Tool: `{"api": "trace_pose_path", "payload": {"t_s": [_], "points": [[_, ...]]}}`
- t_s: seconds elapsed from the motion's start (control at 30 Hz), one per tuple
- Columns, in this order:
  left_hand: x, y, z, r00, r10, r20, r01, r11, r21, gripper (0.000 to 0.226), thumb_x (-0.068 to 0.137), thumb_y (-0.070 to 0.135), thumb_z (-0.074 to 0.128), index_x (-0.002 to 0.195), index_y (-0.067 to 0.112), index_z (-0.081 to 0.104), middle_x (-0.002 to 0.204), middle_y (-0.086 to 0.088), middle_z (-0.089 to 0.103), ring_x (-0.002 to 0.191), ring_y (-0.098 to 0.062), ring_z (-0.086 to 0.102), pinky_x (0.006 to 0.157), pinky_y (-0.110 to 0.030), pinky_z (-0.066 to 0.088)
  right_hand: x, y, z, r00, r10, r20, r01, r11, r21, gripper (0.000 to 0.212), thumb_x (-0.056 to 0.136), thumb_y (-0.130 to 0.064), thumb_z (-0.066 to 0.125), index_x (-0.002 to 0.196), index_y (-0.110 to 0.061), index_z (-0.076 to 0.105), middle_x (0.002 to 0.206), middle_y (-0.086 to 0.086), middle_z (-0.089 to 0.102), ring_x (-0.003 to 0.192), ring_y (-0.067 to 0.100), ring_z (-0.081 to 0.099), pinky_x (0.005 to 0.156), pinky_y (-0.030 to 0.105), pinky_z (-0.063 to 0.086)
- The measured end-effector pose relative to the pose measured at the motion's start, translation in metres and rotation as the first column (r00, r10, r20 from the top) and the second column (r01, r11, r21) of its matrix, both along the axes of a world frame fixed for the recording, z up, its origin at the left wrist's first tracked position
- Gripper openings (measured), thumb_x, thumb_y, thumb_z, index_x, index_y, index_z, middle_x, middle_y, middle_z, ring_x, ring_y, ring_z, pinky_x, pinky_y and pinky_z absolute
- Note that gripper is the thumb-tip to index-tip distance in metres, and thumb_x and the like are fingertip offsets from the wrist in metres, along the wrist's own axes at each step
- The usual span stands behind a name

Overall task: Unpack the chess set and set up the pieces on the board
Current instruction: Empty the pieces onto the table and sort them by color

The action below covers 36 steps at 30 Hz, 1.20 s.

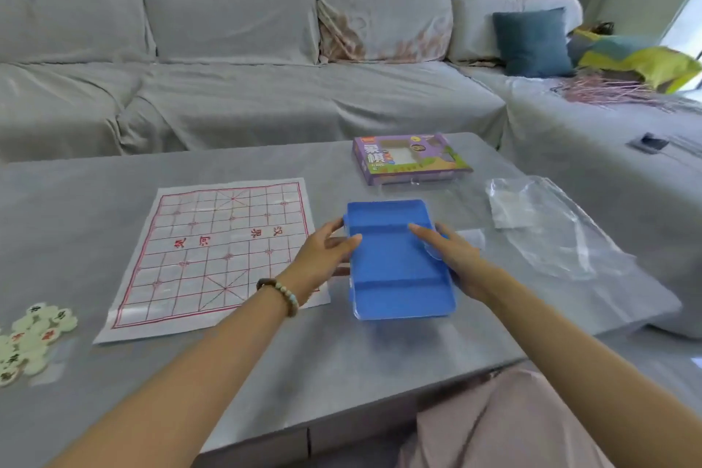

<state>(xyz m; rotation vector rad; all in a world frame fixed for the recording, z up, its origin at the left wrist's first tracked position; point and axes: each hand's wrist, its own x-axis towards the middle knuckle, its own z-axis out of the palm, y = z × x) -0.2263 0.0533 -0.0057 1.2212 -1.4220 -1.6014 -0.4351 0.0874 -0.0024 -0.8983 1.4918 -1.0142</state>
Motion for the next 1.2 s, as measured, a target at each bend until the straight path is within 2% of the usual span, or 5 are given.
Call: {"api": "trace_pose_path", "payload": {"t_s": [0.27, 0.5, 0.67, 0.8, 1.2], "points": [[-0.102, 0.014, -0.024, 0.97, -0.242, 0.021, 0.242, 0.97, 0.01, 0.041, 0.093, 0.022, 0.054, 0.133, 0.016, 0.047, 0.113, -0.006, 0.064, 0.088, -0.011, 0.063, 0.06, -0.015, 0.052, -0.111, 0.042, -0.005, 0.971, -0.06, -0.23, 0.081, 0.993, 0.084, 0.044, 0.084, -0.042, 0.063, 0.124, -0.026, 0.053, 0.113, 0.002, 0.061, 0.095, 0.02, 0.064, 0.074, 0.033, 0.055], [-0.137, 0.028, -0.05, 0.953, -0.248, 0.174, 0.27, 0.955, -0.12, 0.043, 0.089, 0.031, 0.058, 0.129, 0.016, 0.049, 0.13, 0.0, 0.053, 0.111, -0.007, 0.051, 0.08, -0.006, 0.04, -0.151, 0.071, -0.028, 0.914, -0.402, -0.052, 0.406, 0.907, 0.115, 0.024, 0.087, -0.023, 0.064, 0.094, -0.001, 0.059, 0.078, 0.01, 0.062, 0.066, 0.02, 0.06, 0.052, 0.024, 0.055], [-0.132, 0.047, -0.059, 0.808, -0.25, 0.534, 0.462, 0.831, -0.31, 0.098, 0.07, 0.063, 0.066, 0.143, 0.012, 0.024, 0.148, -0.001, 0.028, 0.131, -0.015, 0.03, 0.103, -0.021, 0.023, -0.156, 0.079, -0.059, 0.767, -0.358, -0.533, 0.449, 0.892, 0.047, 0.043, 0.08, -0.039, 0.071, 0.061, -0.014, 0.041, 0.058, 0.002, 0.039, 0.051, 0.015, 0.035, 0.049, 0.027, 0.028], [-0.133, 0.053, -0.072, 0.547, -0.246, 0.8, 0.667, 0.706, -0.238, 0.135, 0.058, 0.081, 0.056, 0.143, 0.012, -0.023, 0.15, 0.001, -0.031, 0.138, -0.016, -0.028, 0.115, -0.033, -0.011, -0.153, 0.078, -0.072, 0.688, -0.374, -0.622, 0.457, 0.889, -0.028, 0.042, 0.076, -0.049, 0.07, 0.074, -0.01, 0.054, 0.068, 0.001, 0.052, 0.062, 0.017, 0.047, 0.052, 0.026, 0.034], [-0.105, 0.024, -0.071, 0.536, -0.06, 0.842, 0.687, 0.61, -0.394, 0.112, 0.066, 0.086, 0.038, 0.148, 0.024, -0.005, 0.156, 0.006, -0.009, 0.143, -0.013, -0.013, 0.116, -0.037, -0.008, -0.087, 0.033, -0.052, 0.49, -0.394, -0.778, 0.047, 0.903, -0.427, 0.028, 0.087, -0.027, 0.063, 0.111, -0.014, 0.058, 0.116, 0.003, 0.054, 0.108, 0.022, 0.046, 0.09, 0.027, 0.031]]}}
